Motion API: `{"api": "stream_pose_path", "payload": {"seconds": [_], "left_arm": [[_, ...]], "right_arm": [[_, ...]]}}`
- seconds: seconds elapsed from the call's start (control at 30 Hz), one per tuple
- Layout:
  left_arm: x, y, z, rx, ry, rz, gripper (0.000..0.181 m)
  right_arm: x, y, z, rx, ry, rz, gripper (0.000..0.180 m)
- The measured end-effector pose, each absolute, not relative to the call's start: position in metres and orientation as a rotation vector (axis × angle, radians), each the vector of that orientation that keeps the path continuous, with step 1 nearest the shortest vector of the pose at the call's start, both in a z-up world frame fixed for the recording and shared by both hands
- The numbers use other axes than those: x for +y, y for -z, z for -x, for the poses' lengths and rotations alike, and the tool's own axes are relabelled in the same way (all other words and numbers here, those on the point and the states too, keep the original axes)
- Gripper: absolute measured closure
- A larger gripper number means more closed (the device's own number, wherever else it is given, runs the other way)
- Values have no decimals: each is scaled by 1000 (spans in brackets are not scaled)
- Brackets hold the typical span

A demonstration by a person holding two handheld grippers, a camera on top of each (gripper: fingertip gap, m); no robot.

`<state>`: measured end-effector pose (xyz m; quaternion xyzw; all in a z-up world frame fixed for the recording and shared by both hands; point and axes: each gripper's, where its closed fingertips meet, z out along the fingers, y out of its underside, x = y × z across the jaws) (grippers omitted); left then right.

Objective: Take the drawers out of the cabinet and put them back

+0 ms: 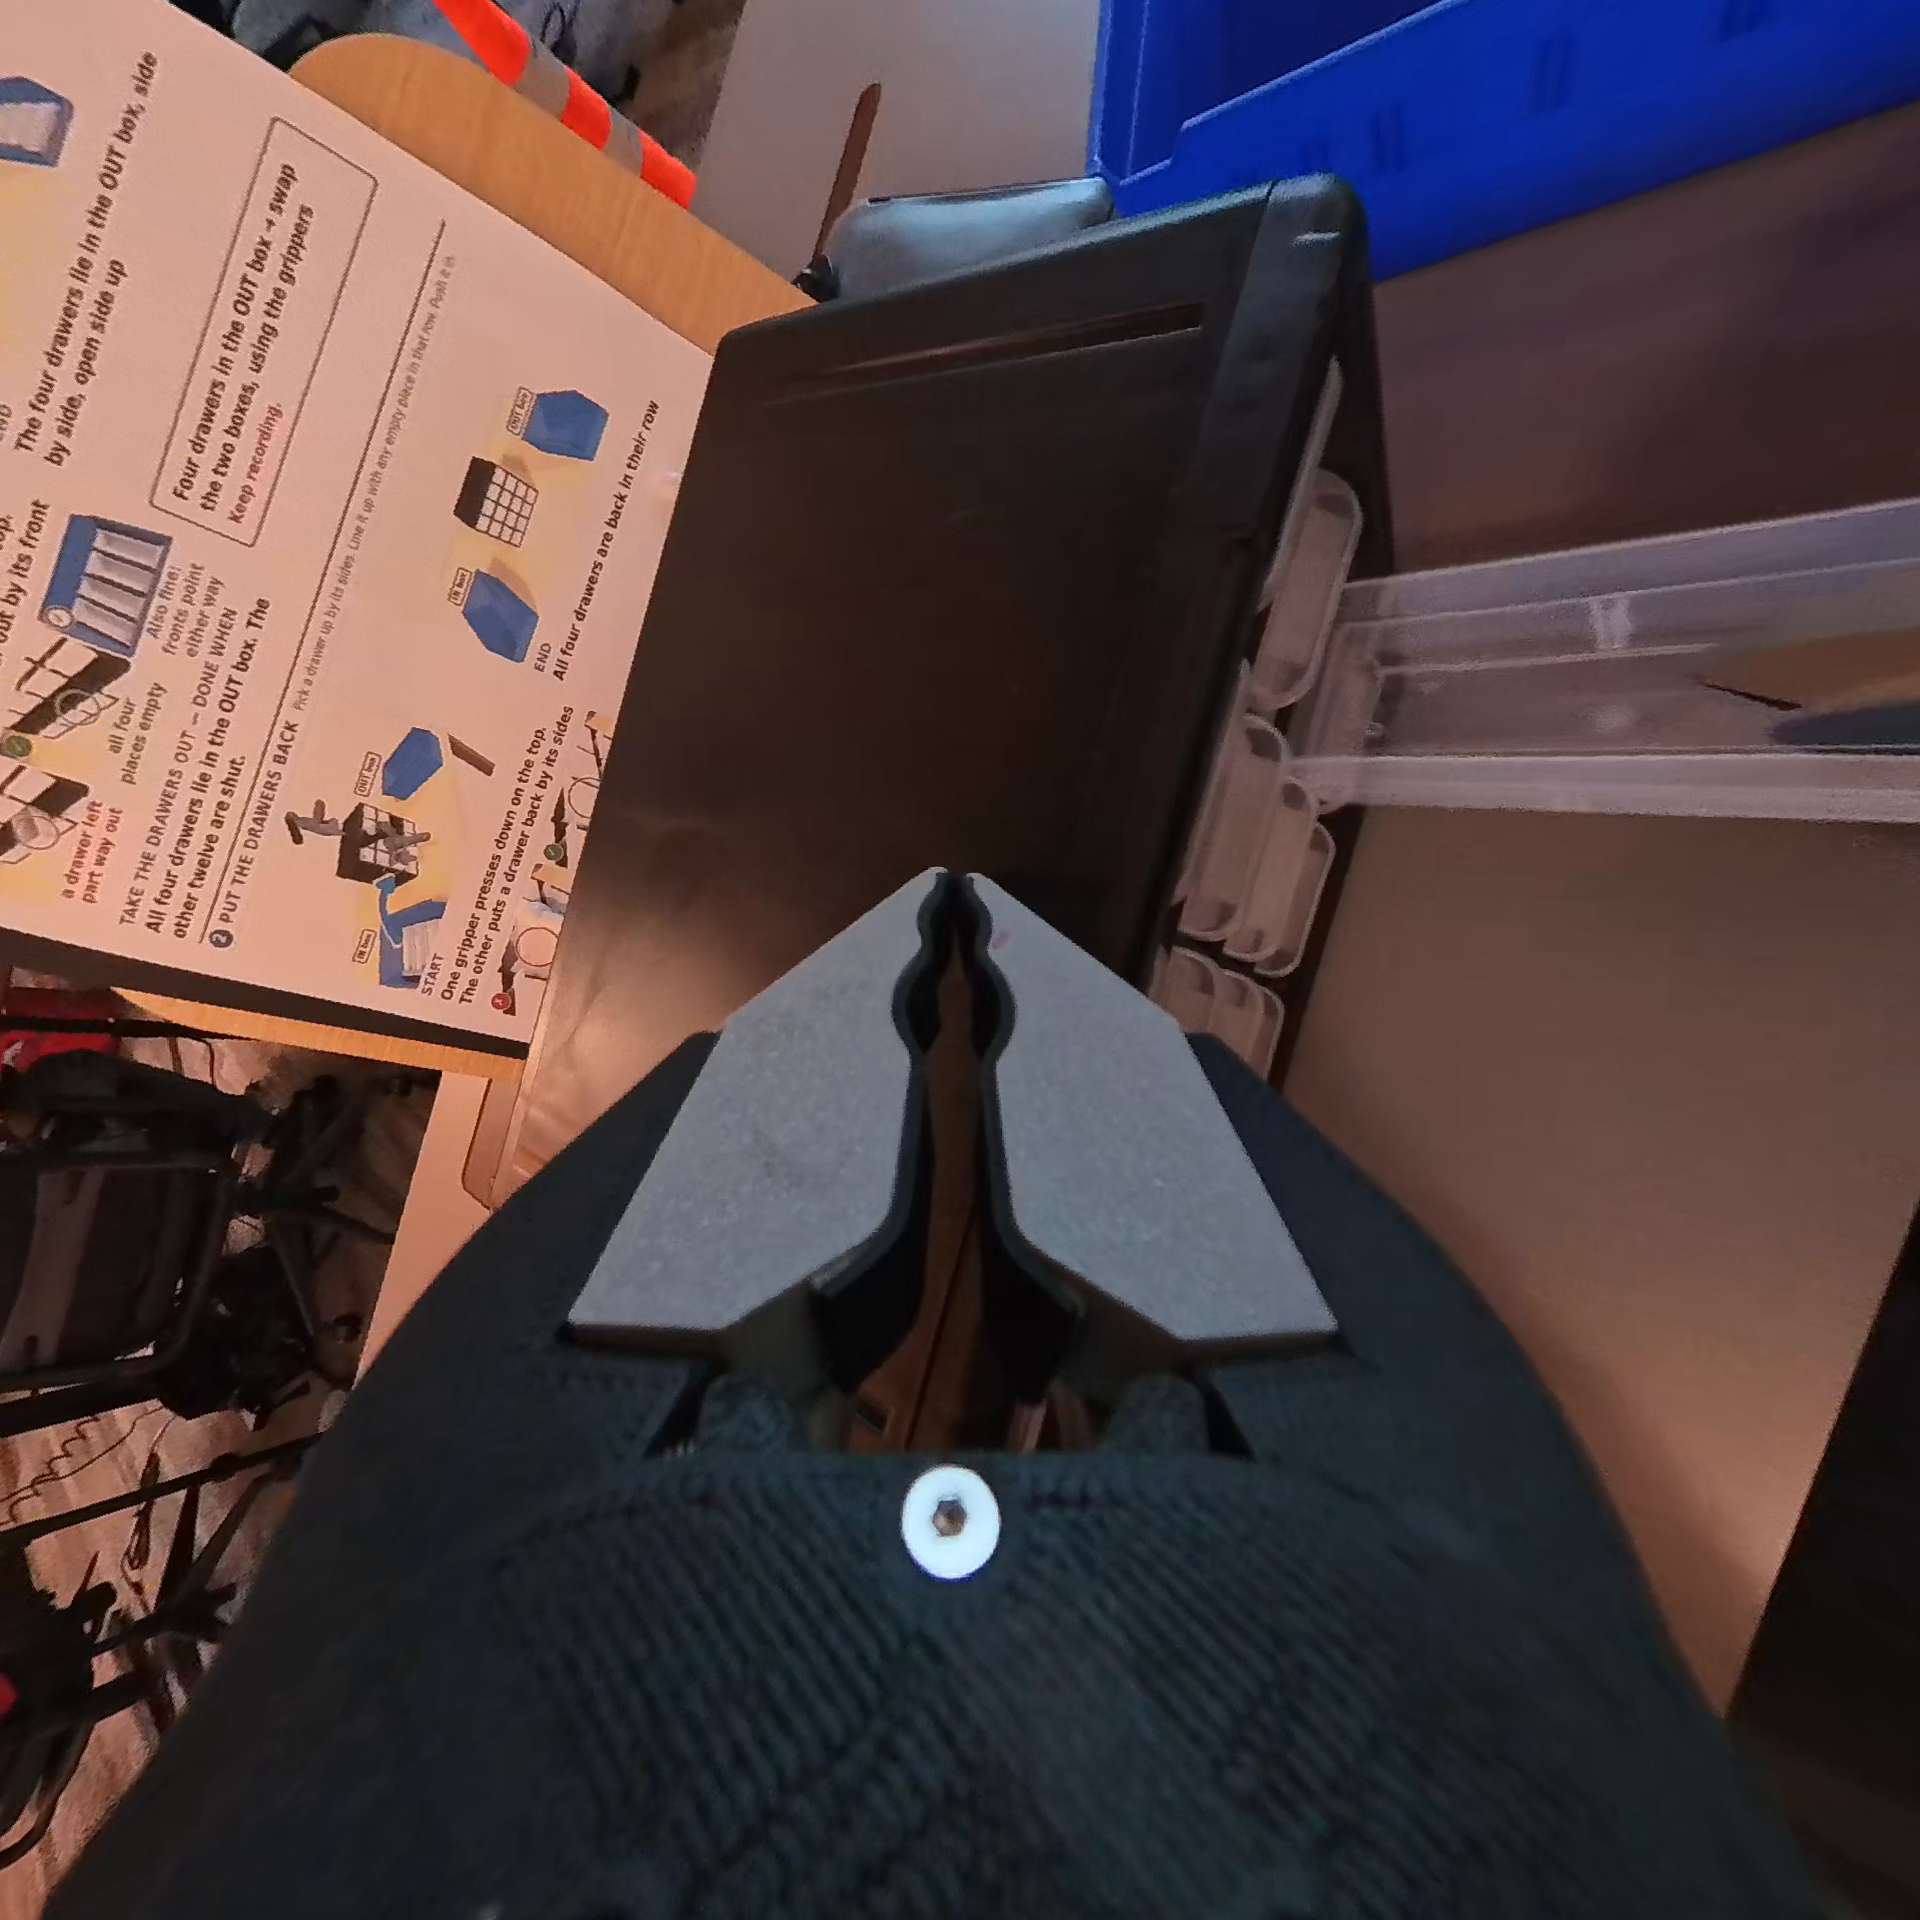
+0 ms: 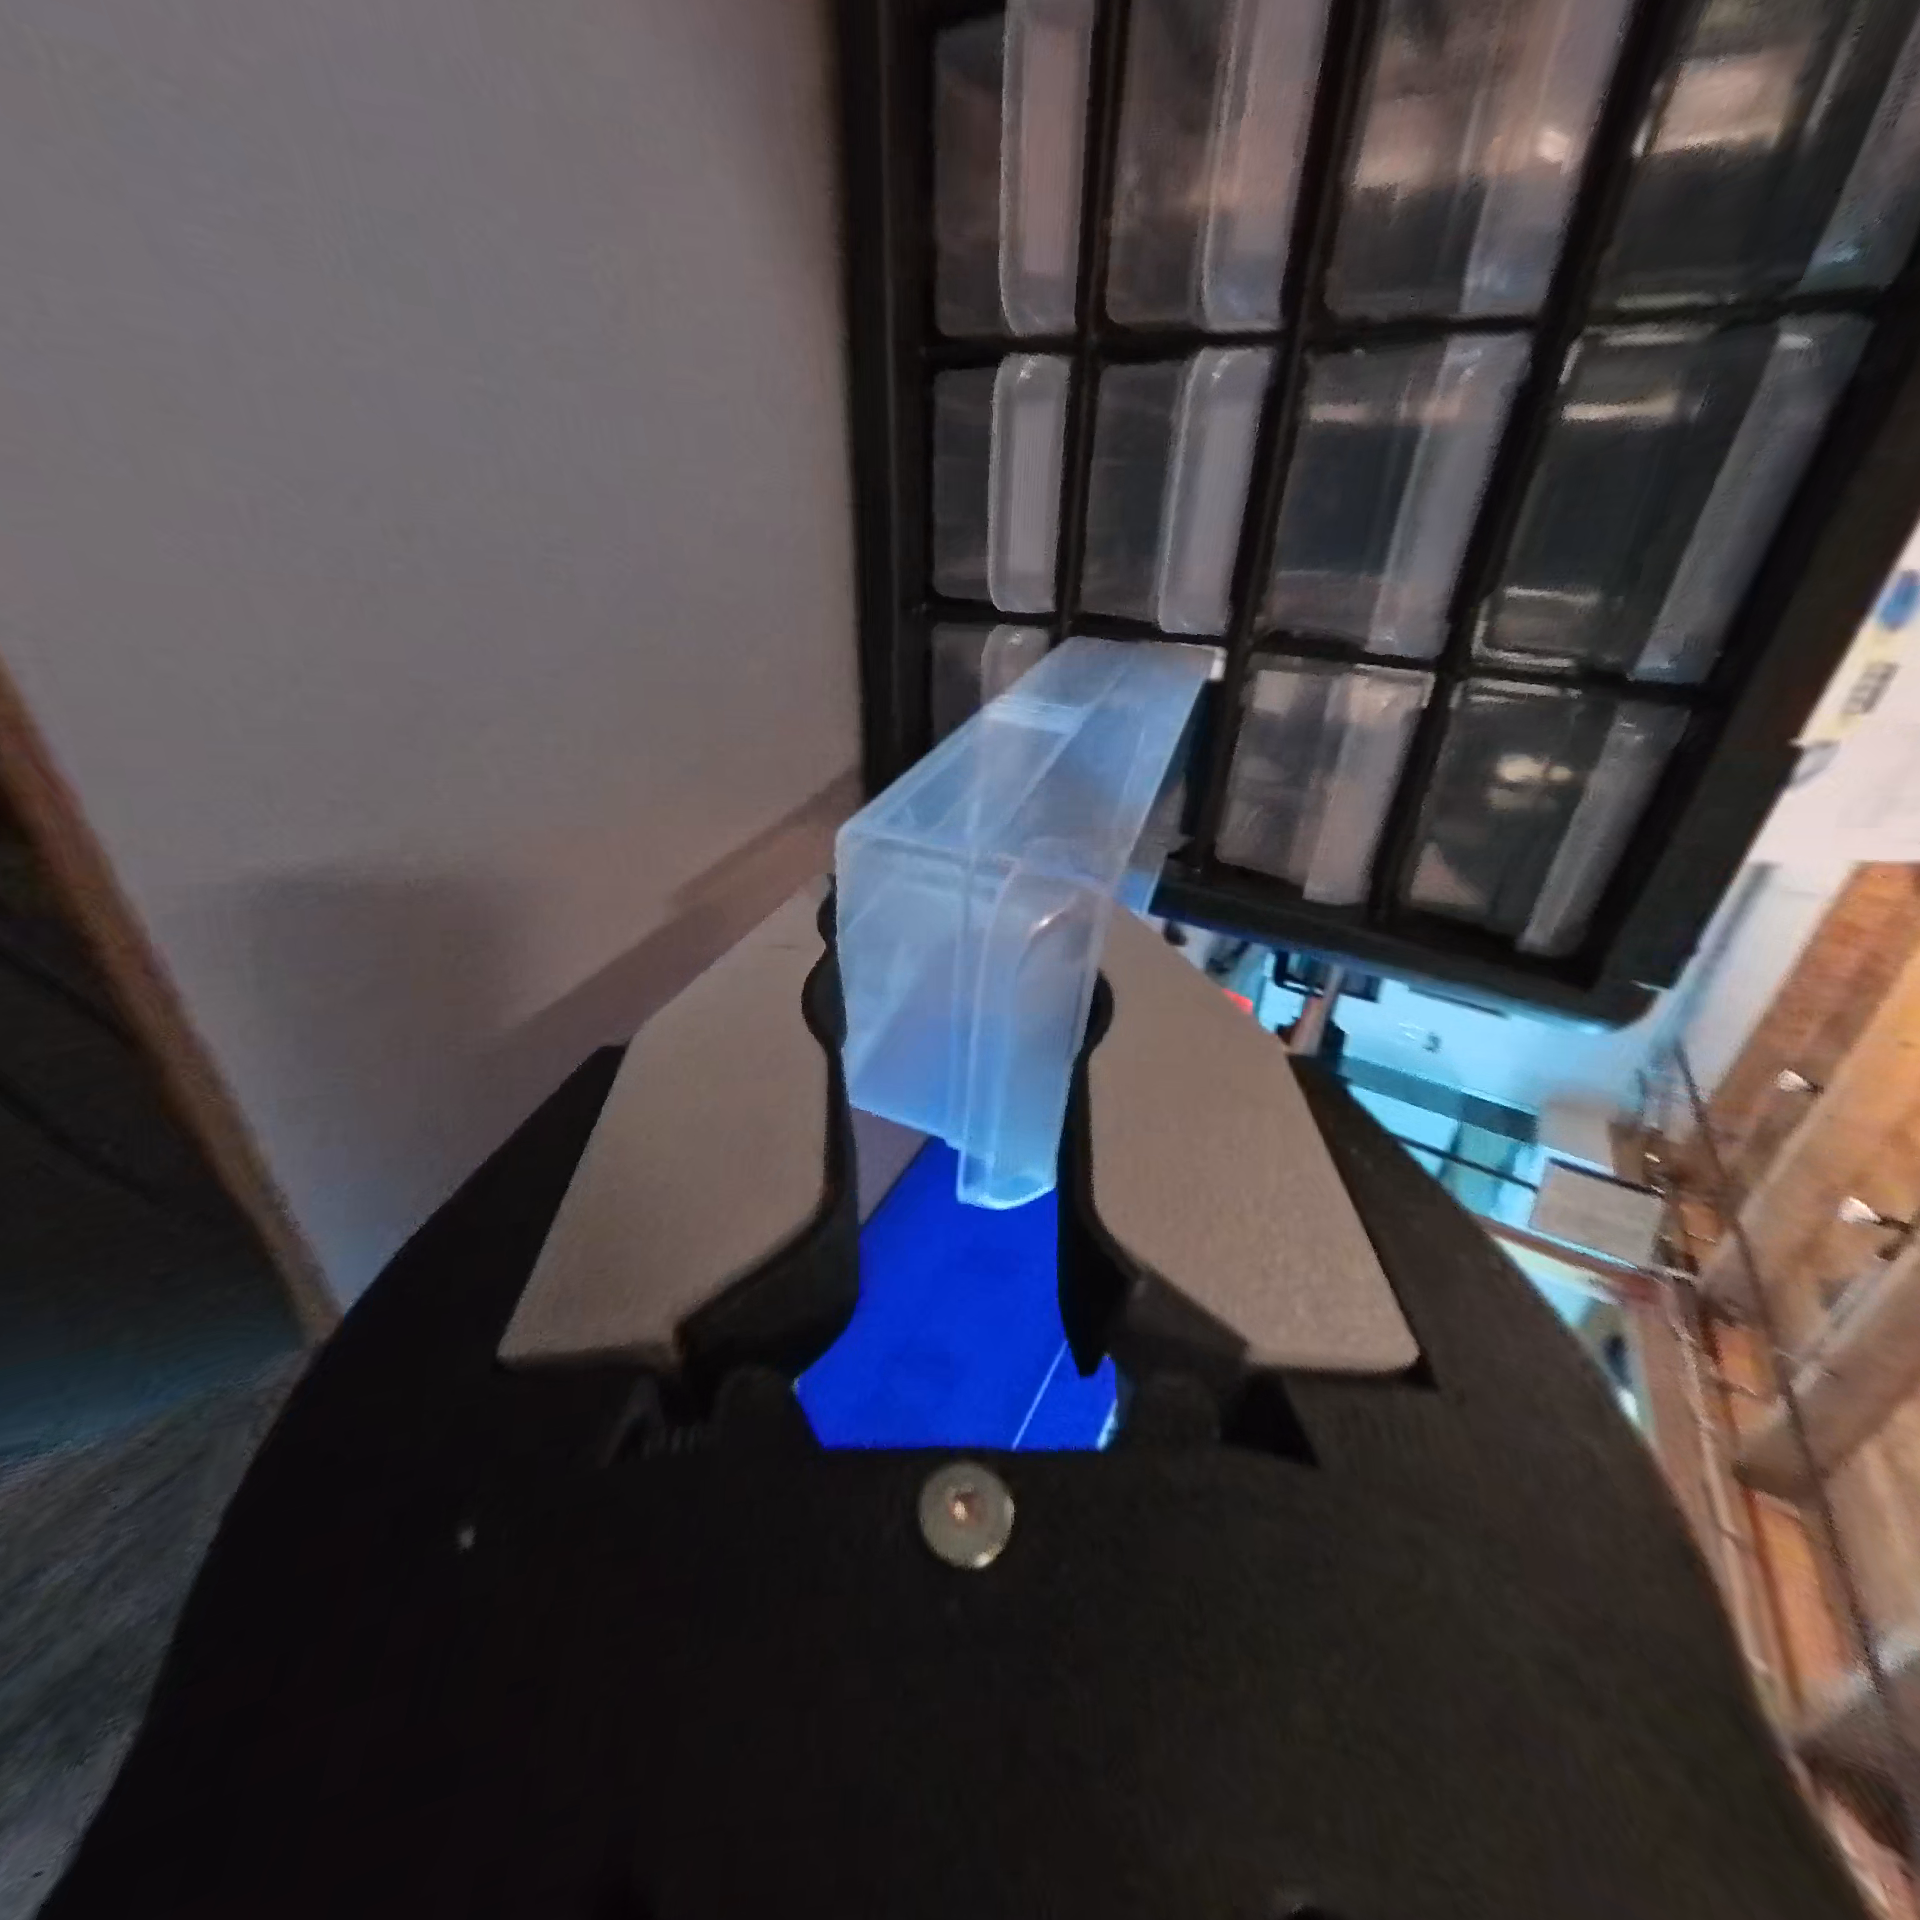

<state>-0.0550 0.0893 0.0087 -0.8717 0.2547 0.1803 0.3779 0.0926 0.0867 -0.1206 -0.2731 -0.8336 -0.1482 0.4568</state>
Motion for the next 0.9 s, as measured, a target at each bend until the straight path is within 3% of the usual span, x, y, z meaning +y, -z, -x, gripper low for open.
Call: {"api": "stream_pose_path", "payload": {"seconds": [0.3, 0.57, 0.73, 0.9], "left_arm": [[89, -9, 55, 653, -463, 2219, 181], [90, -9, 55, 637, -438, 2199, 181], [90, -9, 55, 629, -433, 2185, 181], [90, -9, 55, 627, -442, 2173, 181]], "right_arm": [[69, 83, -149, -2056, 191, 723, 141], [207, 12, -242, -1575, 178, 1274, 141], [289, 50, -265, -1522, 349, 1623, 144], [347, 84, -218, -1567, 451, 1694, 146]]}}
